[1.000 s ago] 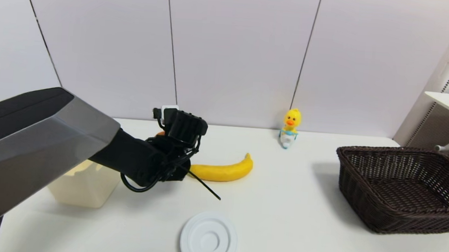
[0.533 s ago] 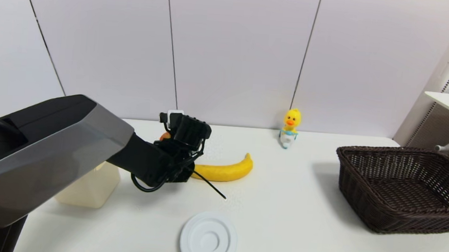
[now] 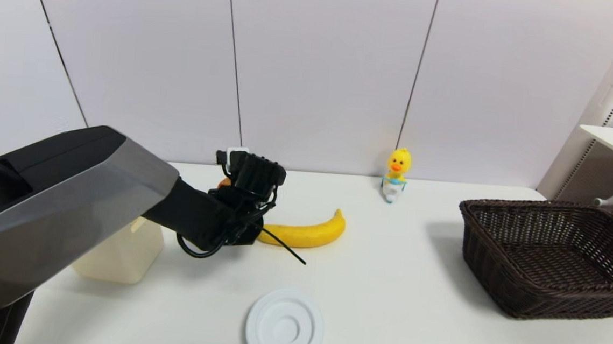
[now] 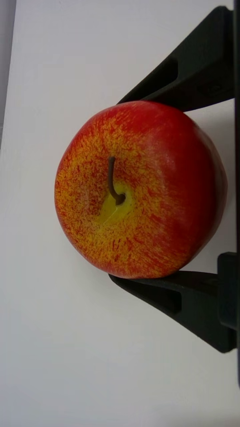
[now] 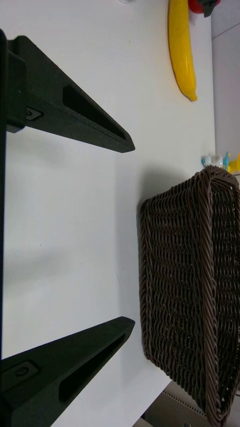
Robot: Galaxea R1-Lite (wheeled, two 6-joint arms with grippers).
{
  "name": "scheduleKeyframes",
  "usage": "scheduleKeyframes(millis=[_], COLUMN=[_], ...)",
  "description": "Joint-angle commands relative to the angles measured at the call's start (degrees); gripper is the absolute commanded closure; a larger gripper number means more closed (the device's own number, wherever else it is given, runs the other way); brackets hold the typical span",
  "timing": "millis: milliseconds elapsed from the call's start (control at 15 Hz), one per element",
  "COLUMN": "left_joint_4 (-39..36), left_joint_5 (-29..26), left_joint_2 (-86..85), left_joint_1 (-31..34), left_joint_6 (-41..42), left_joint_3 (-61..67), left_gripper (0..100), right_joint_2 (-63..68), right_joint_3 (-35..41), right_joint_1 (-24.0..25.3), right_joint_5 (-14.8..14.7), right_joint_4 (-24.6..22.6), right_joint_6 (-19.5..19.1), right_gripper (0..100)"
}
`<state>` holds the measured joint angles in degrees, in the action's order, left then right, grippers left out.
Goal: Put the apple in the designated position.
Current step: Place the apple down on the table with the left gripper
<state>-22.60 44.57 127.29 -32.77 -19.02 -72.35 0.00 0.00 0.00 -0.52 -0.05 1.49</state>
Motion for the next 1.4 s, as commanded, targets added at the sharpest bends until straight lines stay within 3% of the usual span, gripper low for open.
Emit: scheduleKeyframes(millis=[67, 267, 600, 800, 1067, 1400], left_joint_4=[1.33, 1.51, 2.12, 4.32, 9.42, 11.35], left_joint_5=[-2.64, -4.58, -6.07, -16.44, -35.34, -53.27], left_joint_2=[-5.65, -13.21, -28.15, -35.8, -42.3, -44.5], left_joint_1=[-0.01, 1.83, 11.85, 22.49, 39.54, 52.37], left_joint_6=[2.58, 6.8, 19.02, 21.83, 26.31, 28.51], left_joint_3=[-0.42, -0.33, -0.25, 0.63, 4.24, 14.61], left_gripper=[100, 100, 100, 100, 100, 100], right_joint_2=[0.0, 0.0, 0.0, 0.0, 0.0, 0.0], right_joint_3=[0.0, 0.0, 0.0, 0.0, 0.0, 0.0], right_joint_1=[0.0, 0.0, 0.0, 0.0, 0.0, 0.0], right_joint_5=[0.0, 0.0, 0.0, 0.0, 0.0, 0.0], right_joint_4=[-0.04, -0.04, -0.04, -0.04, -0.04, -0.04], right_joint_6=[0.01, 0.01, 0.01, 0.01, 0.01, 0.01], right_gripper=[0, 0, 0, 0, 0, 0])
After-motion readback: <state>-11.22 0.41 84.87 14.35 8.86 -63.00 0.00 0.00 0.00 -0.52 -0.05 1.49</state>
